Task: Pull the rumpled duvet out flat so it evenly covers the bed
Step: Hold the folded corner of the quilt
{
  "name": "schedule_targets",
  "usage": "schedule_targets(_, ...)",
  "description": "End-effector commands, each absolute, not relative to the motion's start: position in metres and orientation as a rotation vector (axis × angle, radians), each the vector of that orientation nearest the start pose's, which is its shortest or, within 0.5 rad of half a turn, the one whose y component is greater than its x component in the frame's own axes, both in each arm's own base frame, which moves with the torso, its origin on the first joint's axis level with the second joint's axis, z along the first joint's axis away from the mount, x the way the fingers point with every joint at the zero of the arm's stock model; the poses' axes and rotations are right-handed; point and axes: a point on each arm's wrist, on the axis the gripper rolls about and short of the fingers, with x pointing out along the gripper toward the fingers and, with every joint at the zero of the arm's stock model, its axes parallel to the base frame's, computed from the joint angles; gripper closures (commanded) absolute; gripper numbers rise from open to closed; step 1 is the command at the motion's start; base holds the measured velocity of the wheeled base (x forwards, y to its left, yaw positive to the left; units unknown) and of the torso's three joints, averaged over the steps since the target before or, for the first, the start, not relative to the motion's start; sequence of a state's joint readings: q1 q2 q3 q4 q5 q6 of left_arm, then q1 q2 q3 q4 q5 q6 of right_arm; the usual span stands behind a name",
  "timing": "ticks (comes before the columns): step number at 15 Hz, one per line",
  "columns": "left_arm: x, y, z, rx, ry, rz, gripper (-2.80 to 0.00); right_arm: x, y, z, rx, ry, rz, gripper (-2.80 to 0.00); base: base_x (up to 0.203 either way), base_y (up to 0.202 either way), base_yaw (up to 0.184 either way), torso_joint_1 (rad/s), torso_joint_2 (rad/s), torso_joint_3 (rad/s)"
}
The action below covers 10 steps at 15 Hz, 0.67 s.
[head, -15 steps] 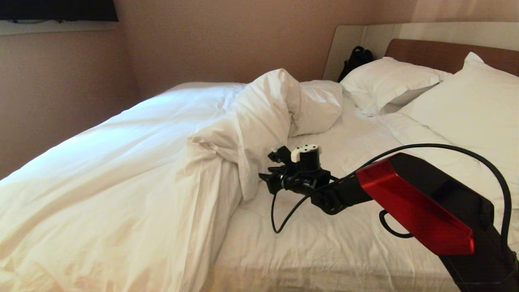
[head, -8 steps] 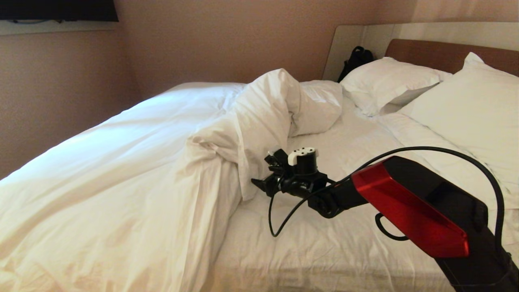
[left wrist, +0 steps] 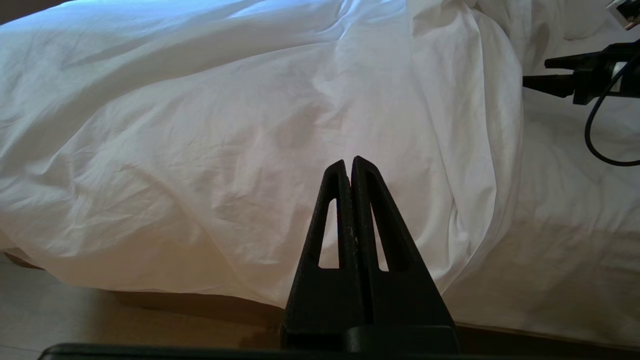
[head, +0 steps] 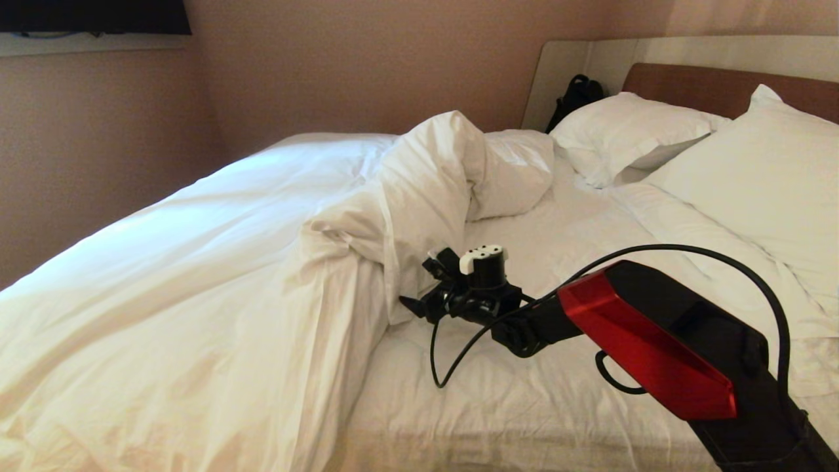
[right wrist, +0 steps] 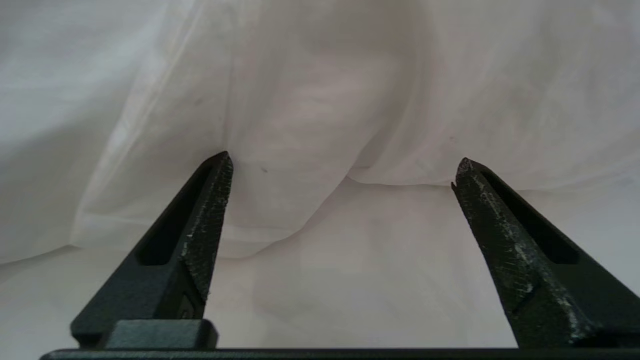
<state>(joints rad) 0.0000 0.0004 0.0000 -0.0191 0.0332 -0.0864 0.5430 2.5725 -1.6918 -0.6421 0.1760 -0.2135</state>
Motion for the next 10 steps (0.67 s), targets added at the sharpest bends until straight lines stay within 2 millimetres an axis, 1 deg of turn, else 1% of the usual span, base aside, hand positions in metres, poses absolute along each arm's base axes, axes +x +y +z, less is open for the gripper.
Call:
schedule_targets(1, -0.0228, 0.0008, 0.0775, -0.088, -0.021, 0.033, 0.00, 0.4462, 0.2736, 0.0438, -0.253, 0.167, 0.741, -2.80, 0.000, 0.000, 0.000, 0.000, 0.00, 0.000)
schedule_targets(5, -0.0228, 0.0008, 0.0775, -0.088, -0.021, 0.033, 0.00, 0.4465, 0.2739, 0.0411, -0.256, 0.170, 0.741, -2.80, 0.000, 0.000, 0.000, 0.000, 0.00, 0.000)
schedule_targets(6, -0.0228, 0.0008, 0.0775, -0.088, -0.021, 0.033, 0.00, 0.4471, 0.2739, 0.0418, -0.256, 0.166, 0.740, 0.00, 0.000, 0.000, 0.000, 0.000, 0.00, 0.000)
schedule_targets(10, -0.0228, 0.0008, 0.0775, -0.088, -0.021, 0.033, 0.00, 0.4490, 0.2745, 0.0429, -0.255, 0.158, 0.732, 0.00, 0.000, 0.000, 0.000, 0.000, 0.00, 0.000)
